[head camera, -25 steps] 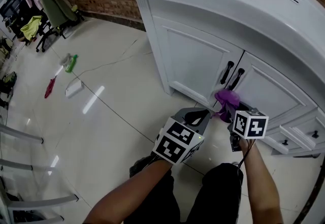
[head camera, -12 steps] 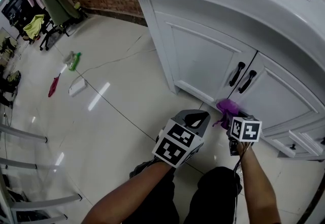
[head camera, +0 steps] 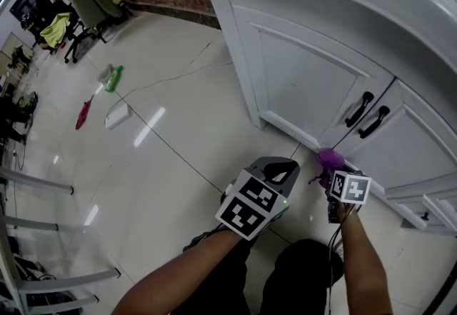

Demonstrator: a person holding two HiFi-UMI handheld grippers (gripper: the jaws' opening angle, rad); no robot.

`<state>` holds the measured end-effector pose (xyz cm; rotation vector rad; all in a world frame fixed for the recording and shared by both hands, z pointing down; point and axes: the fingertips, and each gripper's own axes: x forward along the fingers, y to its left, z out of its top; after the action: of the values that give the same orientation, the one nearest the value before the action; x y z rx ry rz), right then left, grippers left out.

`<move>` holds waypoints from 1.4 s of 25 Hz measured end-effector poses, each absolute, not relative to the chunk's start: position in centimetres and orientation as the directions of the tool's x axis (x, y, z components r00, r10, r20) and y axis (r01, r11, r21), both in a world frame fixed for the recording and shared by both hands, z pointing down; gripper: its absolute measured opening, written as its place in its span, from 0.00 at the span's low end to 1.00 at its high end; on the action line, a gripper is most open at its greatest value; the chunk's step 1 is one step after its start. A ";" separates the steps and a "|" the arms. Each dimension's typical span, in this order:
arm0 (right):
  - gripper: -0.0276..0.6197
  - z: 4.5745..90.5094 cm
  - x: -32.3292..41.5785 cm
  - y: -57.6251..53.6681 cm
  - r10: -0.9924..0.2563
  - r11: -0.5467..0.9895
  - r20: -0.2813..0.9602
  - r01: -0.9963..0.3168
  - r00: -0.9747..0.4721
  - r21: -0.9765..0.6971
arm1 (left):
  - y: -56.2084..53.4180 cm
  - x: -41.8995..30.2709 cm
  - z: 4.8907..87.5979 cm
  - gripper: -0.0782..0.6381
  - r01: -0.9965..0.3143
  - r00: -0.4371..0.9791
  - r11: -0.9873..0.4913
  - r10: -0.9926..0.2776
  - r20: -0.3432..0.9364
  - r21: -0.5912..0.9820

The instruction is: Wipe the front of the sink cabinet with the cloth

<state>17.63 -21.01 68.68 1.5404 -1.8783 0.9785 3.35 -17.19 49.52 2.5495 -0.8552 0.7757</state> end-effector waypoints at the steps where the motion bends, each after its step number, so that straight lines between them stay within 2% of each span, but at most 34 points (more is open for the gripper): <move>1: 0.23 69.1 17.4 -21.1 -0.595 0.091 0.773 -0.974 -0.219 -0.205 | -17.3 3.1 49.6 0.12 -0.633 0.669 -0.761 -0.447 0.594 0.140; 9: 0.23 71.6 15.0 -22.3 -0.550 0.112 0.801 -0.972 -0.234 -0.207 | -18.6 1.2 50.3 0.12 -0.649 0.655 -0.748 -0.455 0.604 0.140; 17: 0.22 69.6 13.4 -23.3 -0.570 0.125 0.771 -0.957 -0.285 -0.262 | -19.9 0.8 50.0 0.12 -0.659 0.652 -0.740 -0.474 0.592 0.134; 26: 0.22 64.0 13.4 -23.5 -0.641 0.146 0.702 -0.947 -0.312 -0.288 | -20.1 1.2 47.7 0.12 -0.655 0.660 -0.748 -0.494 0.566 0.110; 35: 0.22 55.6 13.7 -23.8 -0.745 0.166 0.604 -0.956 -0.284 -0.243 | -18.7 2.3 43.8 0.12 -0.636 0.692 -0.767 -0.516 0.505 0.087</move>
<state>13.70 -23.82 55.59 1.6196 -2.1041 0.8476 2.28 -18.71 43.82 2.6485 -0.9199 0.6768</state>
